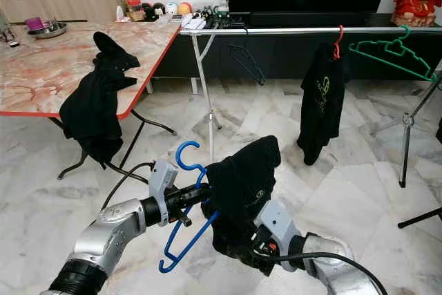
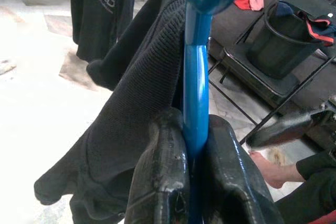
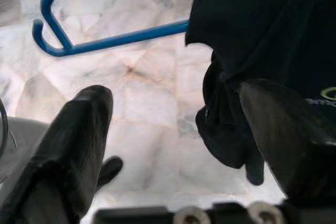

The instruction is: Hang hanger

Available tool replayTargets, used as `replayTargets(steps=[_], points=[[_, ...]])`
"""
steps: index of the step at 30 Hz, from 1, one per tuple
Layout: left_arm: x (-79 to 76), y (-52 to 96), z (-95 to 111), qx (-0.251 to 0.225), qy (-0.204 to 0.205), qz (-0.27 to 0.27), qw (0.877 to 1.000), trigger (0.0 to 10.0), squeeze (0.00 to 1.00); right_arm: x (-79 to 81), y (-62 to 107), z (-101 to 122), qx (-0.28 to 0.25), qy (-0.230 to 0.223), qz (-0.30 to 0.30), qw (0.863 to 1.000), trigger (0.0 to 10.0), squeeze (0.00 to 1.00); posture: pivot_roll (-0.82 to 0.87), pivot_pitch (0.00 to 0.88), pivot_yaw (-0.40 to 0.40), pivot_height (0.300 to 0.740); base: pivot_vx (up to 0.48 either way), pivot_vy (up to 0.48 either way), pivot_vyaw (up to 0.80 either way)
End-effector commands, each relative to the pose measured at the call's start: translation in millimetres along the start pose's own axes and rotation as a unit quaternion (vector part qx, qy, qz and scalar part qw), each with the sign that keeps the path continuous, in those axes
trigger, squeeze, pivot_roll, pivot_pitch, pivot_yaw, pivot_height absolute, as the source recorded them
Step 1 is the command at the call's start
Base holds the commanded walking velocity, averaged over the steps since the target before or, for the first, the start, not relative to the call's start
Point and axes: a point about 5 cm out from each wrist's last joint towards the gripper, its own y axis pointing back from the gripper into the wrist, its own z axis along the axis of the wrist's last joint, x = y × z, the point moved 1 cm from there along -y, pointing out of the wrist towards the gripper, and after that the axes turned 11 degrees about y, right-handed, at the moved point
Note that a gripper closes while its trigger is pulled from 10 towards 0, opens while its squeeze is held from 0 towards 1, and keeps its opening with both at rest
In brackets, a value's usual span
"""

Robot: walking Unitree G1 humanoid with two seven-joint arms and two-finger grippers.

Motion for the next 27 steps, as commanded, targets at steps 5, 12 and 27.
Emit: replayTargets(steps=[5, 12, 27], points=[[0.2, 3.7, 6, -0.005, -0.014, -0.007, 1.000, 10.0, 0.00, -25.2, 13.4, 29, -0.081, -0.011, -0.092, 0.992, 10.0, 1.00, 0.00, 0.052, 0.010, 0.740, 0.000, 0.000, 0.00], [3.3, 11.3, -17, 0.061, -0.039, -0.009, 0.997, 10.0, 0.00, -94.1, 56.0, 77, -0.196, -0.041, -0.261, 0.944, 10.0, 1.00, -0.01, 0.053, 0.011, 0.740, 0.000, 0.000, 0.00], [-12.2, 18.9, -23, 0.142, -0.108, -0.098, 0.979, 10.0, 0.00, -46.9, 44.9, 56, -0.065, 0.104, 0.125, 0.985, 10.0, 0.00, -0.01, 0.048, 0.016, 0.740, 0.000, 0.000, 0.00]])
